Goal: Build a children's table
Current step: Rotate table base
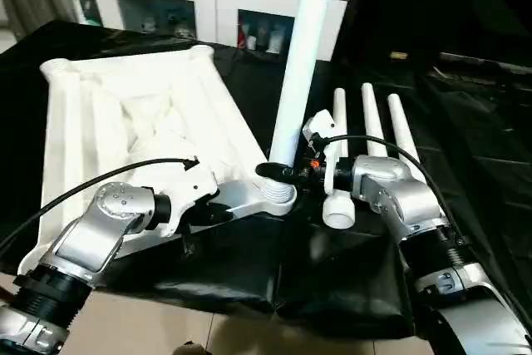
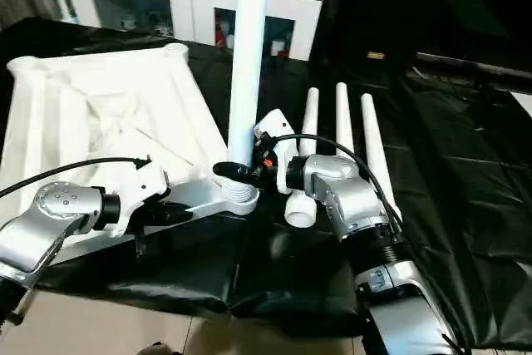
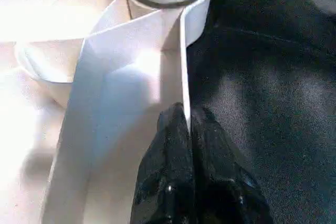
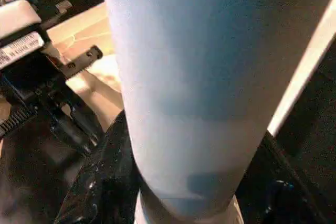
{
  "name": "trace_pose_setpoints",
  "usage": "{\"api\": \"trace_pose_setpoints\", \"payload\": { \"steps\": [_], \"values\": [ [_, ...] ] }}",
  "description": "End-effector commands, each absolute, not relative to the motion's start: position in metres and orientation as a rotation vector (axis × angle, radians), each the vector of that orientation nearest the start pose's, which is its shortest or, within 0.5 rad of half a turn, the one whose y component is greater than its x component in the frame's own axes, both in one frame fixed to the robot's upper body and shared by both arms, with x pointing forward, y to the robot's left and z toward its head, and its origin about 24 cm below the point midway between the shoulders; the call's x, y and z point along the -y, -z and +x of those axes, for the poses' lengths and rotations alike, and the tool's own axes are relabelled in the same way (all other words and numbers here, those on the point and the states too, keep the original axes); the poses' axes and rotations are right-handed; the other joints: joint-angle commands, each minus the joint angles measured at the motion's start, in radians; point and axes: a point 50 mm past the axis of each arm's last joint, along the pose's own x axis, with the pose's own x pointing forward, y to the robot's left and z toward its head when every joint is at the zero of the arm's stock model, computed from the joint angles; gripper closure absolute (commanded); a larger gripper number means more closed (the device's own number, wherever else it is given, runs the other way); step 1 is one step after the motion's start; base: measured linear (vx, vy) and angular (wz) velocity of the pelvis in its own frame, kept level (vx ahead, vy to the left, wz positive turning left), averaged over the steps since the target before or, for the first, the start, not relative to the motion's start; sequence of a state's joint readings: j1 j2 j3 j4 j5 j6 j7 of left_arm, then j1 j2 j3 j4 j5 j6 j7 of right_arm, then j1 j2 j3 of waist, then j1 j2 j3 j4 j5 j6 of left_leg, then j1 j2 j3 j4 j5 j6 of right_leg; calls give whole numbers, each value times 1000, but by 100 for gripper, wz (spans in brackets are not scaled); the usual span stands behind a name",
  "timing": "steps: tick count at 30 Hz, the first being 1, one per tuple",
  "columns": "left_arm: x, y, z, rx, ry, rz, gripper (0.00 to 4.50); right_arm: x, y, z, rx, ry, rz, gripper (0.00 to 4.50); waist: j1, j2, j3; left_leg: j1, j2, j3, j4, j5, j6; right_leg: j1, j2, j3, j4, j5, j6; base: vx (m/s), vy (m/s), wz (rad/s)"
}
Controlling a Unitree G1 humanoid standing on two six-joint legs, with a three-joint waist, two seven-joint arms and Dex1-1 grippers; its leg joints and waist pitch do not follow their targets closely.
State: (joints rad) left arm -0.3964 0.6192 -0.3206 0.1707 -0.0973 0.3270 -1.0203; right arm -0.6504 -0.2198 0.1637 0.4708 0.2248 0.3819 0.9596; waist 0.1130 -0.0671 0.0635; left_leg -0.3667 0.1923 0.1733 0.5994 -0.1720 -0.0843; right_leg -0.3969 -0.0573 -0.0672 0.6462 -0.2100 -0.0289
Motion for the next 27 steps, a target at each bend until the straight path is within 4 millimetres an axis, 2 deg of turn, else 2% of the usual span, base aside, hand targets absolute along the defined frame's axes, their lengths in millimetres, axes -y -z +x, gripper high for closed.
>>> {"api": "trace_pose_setpoints", "payload": {
  "steps": [1, 6, 13, 17, 21, 27],
  "values": [
    [-176, -63, 287, -508, 1142, 471, 450, 100, -95, 335, -283, -1136, -18, 263, -1, 16, -69, 14, 41, -13, -75, -173, -12, 50, -87, 59, -76, -123, -176, 0, 0, 0],
    [-179, -62, 289, -513, 1136, 476, 450, 105, -91, 333, -322, -1144, -38, 263, 0, 12, -69, 13, 40, -12, -74, -167, -8, 51, -86, 58, -77, -129, -173, 0, 0, 0],
    [-177, -63, 288, -510, 1153, 466, 450, 100, -88, 337, -319, -1117, 14, 263, -1, 16, -69, 14, 42, -13, -74, -180, -12, 48, -89, 58, -78, -147, -178, 0, 0, 0],
    [-175, -61, 288, -512, 1157, 465, 450, 95, -83, 342, -312, -1097, 31, 263, -2, 19, -69, 16, 42, -13, -74, -179, -17, 47, -88, 58, -75, -124, -192, 0, 0, 0],
    [-172, -60, 288, -514, 1161, 463, 450, 94, -79, 344, -313, -1075, 47, 263, -2, 17, -70, 14, 42, -13, -75, -175, -16, 50, -89, 58, -74, -117, -191, 0, 0, 0],
    [-170, -60, 289, -512, 1167, 461, 450, 96, -72, 345, -319, -1049, 58, 263, -2, 21, -67, 17, 42, -14, -77, -210, -22, 47, -90, 59, -81, -167, -185, 0, 0, 0]
  ]
}}
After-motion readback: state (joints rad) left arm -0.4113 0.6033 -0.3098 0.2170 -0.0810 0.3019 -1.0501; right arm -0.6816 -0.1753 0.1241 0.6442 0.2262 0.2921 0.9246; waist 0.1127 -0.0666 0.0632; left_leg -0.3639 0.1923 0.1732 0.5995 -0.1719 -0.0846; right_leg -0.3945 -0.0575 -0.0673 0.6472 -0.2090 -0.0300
